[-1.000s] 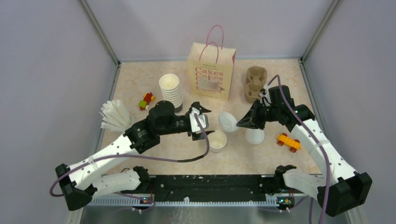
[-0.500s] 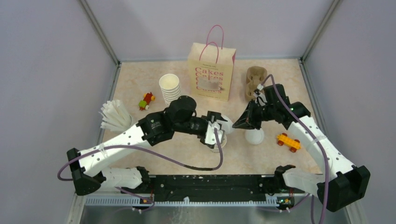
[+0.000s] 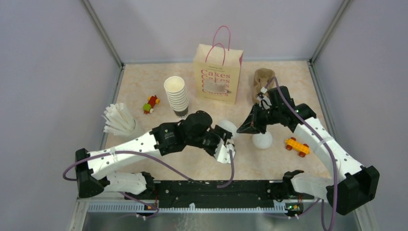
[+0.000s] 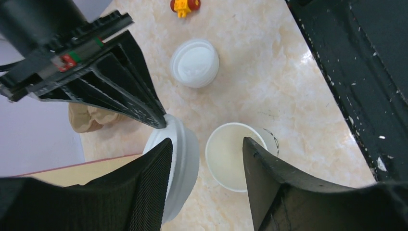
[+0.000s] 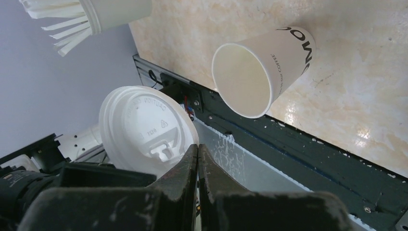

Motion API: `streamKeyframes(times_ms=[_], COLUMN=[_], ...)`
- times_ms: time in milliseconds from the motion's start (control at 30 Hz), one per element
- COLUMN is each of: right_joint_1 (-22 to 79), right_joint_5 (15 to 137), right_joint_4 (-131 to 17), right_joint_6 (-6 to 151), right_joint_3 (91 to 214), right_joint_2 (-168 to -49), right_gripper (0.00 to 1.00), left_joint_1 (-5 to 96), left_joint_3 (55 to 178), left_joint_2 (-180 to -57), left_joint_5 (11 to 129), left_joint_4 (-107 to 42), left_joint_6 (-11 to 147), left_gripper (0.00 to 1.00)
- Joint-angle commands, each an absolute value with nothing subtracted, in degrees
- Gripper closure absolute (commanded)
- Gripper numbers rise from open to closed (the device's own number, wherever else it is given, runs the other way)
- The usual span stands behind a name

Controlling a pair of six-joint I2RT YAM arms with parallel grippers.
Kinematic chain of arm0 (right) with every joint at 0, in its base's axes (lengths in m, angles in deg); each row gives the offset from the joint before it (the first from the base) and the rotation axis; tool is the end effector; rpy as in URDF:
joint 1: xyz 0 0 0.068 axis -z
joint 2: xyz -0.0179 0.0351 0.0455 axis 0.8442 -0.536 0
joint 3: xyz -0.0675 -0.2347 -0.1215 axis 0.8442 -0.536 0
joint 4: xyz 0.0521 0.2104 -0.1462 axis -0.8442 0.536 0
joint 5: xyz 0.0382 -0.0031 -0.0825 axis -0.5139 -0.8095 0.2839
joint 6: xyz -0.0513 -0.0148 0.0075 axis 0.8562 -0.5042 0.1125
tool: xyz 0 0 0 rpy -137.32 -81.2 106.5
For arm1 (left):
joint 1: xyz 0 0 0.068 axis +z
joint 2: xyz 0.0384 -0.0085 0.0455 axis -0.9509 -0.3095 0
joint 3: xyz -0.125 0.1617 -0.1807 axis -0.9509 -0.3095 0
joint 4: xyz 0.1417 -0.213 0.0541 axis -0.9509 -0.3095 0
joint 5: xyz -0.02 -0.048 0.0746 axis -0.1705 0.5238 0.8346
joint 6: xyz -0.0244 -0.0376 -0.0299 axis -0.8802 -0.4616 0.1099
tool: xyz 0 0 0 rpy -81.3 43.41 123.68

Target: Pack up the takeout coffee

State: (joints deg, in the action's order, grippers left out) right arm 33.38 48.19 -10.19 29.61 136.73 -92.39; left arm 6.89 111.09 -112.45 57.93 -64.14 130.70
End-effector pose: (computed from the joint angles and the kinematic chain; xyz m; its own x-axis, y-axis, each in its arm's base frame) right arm 0.1934 0.1094 0.3106 -0.9667 0.2505 -0.0524 0.1233 0.6350 0.7626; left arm 0.1003 -0.2456 0.3517 0.6241 0.3970 -0.6730 0.7812 -0.2996 0.5477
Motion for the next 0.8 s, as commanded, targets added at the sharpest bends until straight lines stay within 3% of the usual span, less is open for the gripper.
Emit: streamKeyframes(times_ms=[0, 100, 200, 267, 567, 767], right_joint_1=[32.49, 32.32, 32.23, 32.17, 32.08, 32.1], right_joint_5=[46.61, 46.61, 46.61, 46.61, 45.94, 47.24], right_joint_4=[-11.68, -11.38, -11.17, -11.13, -11.54, -12.59], right_joint_6=[28.72, 28.86, 29.01, 29.09, 28.7, 28.51], right_joint_3=[139.63, 139.31, 138.87, 138.6, 138.54, 138.38], right_joint_2=[-92.31, -92.03, -91.75, -91.53, -91.22, -90.37], right_gripper=[1.0, 1.0, 1.0, 1.0, 1.0, 0.97], left_joint_1=[6.06, 5.57, 5.31, 5.2, 4.56, 4.47], left_joint_3=[108.21, 107.24, 106.37, 105.66, 105.67, 107.55], left_joint_2=[-110.73, -110.54, -110.21, -109.92, -110.27, -110.97], left_joint_5=[61.9, 64.41, 66.71, 67.12, 68.93, 71.78], left_joint_4=[-58.93, -56.82, -54.76, -53.75, -52.35, -52.17], left_joint_6=[133.11, 133.03, 133.02, 133.1, 130.51, 121.29], left_gripper=[0.42, 0.48, 0.4, 0.39, 0.65, 0.75])
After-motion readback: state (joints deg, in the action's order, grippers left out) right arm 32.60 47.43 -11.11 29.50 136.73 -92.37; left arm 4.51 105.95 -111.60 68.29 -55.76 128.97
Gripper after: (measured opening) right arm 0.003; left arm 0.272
